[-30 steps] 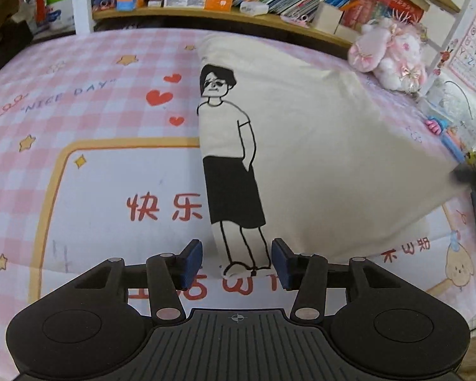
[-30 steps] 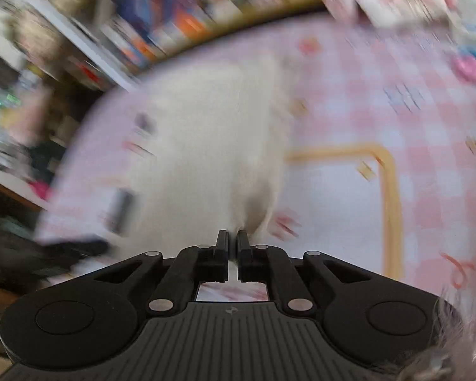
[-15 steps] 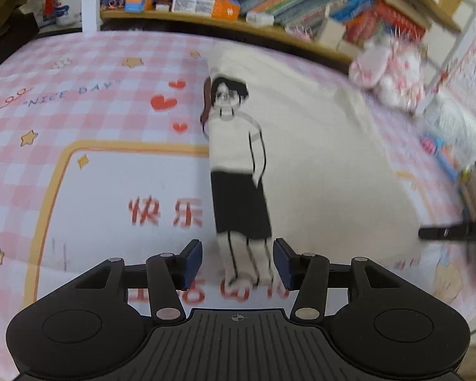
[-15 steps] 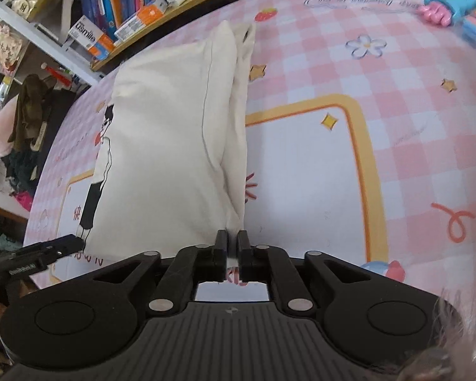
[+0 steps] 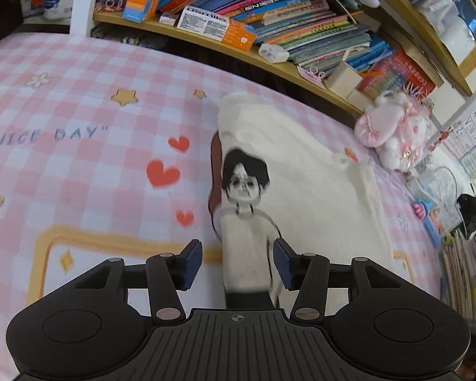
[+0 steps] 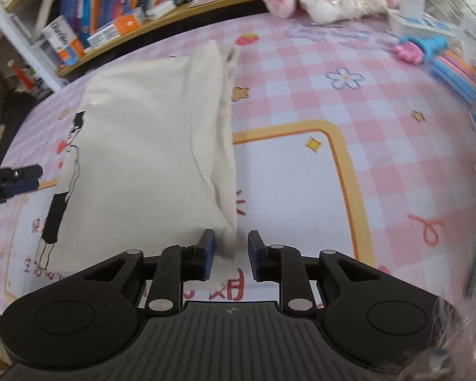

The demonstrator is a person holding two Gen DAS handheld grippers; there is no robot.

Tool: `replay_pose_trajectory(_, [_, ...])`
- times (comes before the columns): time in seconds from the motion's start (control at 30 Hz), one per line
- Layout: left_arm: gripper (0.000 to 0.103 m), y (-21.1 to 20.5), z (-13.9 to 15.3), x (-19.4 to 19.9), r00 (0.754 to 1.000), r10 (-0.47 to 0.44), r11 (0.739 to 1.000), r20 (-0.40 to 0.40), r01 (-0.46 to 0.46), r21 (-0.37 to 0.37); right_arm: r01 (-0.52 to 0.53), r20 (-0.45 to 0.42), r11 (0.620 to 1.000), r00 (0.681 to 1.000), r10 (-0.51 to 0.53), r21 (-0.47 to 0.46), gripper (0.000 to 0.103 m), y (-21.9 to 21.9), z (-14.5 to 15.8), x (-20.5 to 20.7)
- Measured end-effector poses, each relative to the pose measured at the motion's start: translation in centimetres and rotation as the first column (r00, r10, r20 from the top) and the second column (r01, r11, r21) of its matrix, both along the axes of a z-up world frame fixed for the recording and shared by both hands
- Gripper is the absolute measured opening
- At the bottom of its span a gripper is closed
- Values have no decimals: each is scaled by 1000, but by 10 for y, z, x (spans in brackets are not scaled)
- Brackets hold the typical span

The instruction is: Fold clothes

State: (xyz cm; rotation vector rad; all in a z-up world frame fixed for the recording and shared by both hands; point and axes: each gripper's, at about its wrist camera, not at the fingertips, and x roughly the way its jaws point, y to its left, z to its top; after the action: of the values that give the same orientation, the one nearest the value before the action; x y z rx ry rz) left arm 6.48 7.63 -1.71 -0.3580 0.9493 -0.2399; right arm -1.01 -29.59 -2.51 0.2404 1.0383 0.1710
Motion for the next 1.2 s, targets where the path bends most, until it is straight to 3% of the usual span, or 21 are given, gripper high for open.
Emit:
replay_pose_trajectory(0.23, [50,26,-12,68,1000,-5,995,-10,4,-104,33,32,995,999,-29,-99,22,18,-4,-9])
replay_pose_trajectory(0.47, [50,40,-37,123,998,15,969,-58,-29,-244,70,37,985,997,-65,-159,25,28,-5,-10])
replay_pose_trajectory(0.53, [50,43,-45,133,997,19,951,-71,-40,-306,84,36,982,996,-79,-171,27,30,-5,-10])
replay_pose_trajectory(0.67, [50,51,-65,147,992,47,884,-115,-95,-459,110,40,975,994,-104,-193,28,35,-5,-11])
replay_pose_trajectory(0.8, [50,53,-75,158,990,59,845,-129,-118,-521,125,41,969,992,-119,-212,28,38,-5,-12])
replay_pose_trajectory(0.9, [50,50,-76,164,991,57,843,-122,-114,-525,140,40,966,990,-134,-217,28,39,-5,-12])
replay_pose_trajectory(0.97, [46,48,-75,166,993,51,856,-102,-96,-507,147,40,964,989,-142,-220,28,40,-5,-12])
replay_pose_trajectory(1.0, [43,45,-72,167,996,42,870,-80,-76,-488,150,39,964,989,-145,-221,28,40,-5,-13])
replay_pose_trajectory(1.03, [31,42,-68,166,998,24,885,-50,-45,-463,152,37,963,988,-148,-221,28,40,-5,-12])
replay_pose_trajectory(1.13, [15,24,-42,159,991,-89,938,101,117,-326,156,30,963,988,-153,-219,28,39,-4,-11])
replay_pose_trajectory(1.2, [12,10,-22,146,952,-181,952,245,232,-198,159,29,963,987,-157,-218,28,39,-4,-11])
